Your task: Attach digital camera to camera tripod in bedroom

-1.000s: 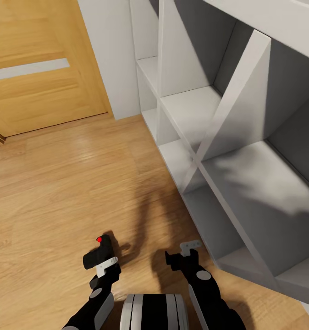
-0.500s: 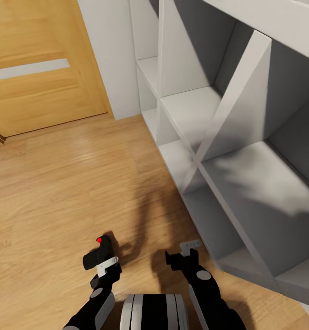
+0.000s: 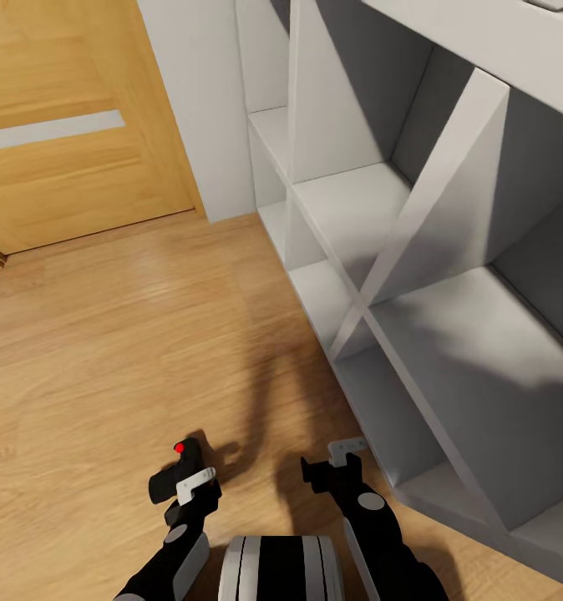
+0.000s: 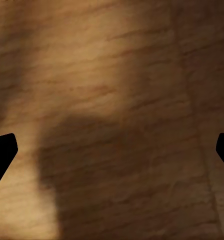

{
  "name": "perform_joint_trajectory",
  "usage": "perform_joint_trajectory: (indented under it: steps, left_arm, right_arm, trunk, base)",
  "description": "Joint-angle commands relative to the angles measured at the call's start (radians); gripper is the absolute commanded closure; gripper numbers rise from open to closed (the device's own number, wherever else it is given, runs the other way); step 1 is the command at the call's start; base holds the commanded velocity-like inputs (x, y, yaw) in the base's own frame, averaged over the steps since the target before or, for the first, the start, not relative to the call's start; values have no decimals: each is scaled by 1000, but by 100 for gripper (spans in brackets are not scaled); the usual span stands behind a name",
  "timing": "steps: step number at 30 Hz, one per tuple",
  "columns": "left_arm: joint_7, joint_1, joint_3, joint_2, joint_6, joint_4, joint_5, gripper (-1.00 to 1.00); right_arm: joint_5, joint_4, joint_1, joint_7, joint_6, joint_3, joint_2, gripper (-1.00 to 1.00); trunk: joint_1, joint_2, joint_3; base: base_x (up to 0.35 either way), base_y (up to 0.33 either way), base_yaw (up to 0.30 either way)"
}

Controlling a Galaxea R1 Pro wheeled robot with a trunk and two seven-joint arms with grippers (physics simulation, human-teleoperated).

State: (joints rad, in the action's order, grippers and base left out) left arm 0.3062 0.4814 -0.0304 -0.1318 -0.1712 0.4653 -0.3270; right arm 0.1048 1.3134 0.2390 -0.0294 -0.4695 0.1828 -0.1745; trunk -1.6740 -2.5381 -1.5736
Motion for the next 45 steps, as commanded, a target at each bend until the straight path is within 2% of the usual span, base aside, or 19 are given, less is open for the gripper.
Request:
perform_joint_trajectory:
  steps: [1, 10, 11, 22, 26, 28, 29, 30, 33, 34, 36, 37, 38, 39, 40, 45]
  left_arm:
    - [4, 0, -3, 0, -5, 0, -7, -100]
    - [4, 0, -3, 1, -8, -2, -8, -100]
    - [4, 0, -3, 1, -9, -2, -9, 100]
    - [3, 0, -3, 1, -14, 4, -8, 100]
    - [13, 0, -4, 2, -14, 66, -4, 100]
    - [23, 0, -5, 2, -8, 128, -1, 100]
    - [51, 0, -9, 3, 61, 316, 6, 100]
    - [54, 0, -9, 3, 91, 353, 7, 100]
    - [62, 0, -9, 5, 352, 560, 8, 100]
    - [62, 0, -9, 5, 398, 592, 7, 100]
    - [63, 0, -4, 6, 551, 706, 7, 100]
    - [64, -1, -4, 5, 598, 753, 7, 100]
    - [65, -1, -5, 5, 615, 773, 7, 100]
    - [74, -1, -7, 4, 665, 832, 1, 100]
    - [78, -1, -7, 3, 678, 842, -6, 100]
    - [80, -1, -8, 2, 683, 828, -9, 100]
  right_arm:
    - [10, 1, 0, -1, -7, 1, 0, -100]
    - [10, 1, 0, -1, -7, 1, 0, -100]
    - [10, 1, 0, -1, -7, 1, 0, -100]
    - [10, 0, 0, -1, -6, 1, 0, -100]
    - [10, 1, 0, -1, -6, 0, 0, -100]
    - [10, 4, 0, 1, -6, 0, 0, -100]
    - [9, 18, 0, 5, -7, 1, 0, -100]
    - [9, 23, 0, 5, -7, 2, 0, -100]
    - [10, 126, 0, 5, -14, 14, 0, -100]
    - [10, 145, 0, 6, -16, 15, 0, -100]
    - [10, 191, 0, 8, -22, 18, 0, -100]
    - [9, 202, 0, 10, -25, 18, 0, -100]
    - [9, 206, 0, 10, -27, 18, 0, -100]
    - [9, 219, 0, 12, -35, 17, 0, -100]
    - [7, 222, 0, 12, -37, 13, 0, -100]
    - [6, 223, 0, 12, -39, 16, 0, -100]
  trunk:
    - [0, 0, -1]
    - [0, 0, -1]
    - [0, 0, -1]
    - [0, 0, -1]
    - [0, 0, -1]
    - [0, 0, -1]
    - [0, 0, -1]
    - [0, 0, -1]
    - [0, 0, -1]
    - [0, 0, -1]
    - [0, 0, -1]
    - [0, 0, -1]
    - [0, 0, -1]
    - [0, 0, -1]
    - [0, 0, -1]
    - [0, 0, -1]
  base:
    - [7, 0, 0]
    - [1, 0, 0]
    - [0, 0, 0]
    - [0, 0, 0]
    - [0, 0, 0]
    - [0, 0, 0]
    - [0, 0, 0]
    - [0, 0, 0]
    - [0, 0, 0]
    - [0, 0, 0]
    - [0, 0, 0]
    - [0, 0, 0]
    - [0, 0, 0]
    - [0, 0, 0]
    - [0, 0, 0]
    - [0, 0, 0]
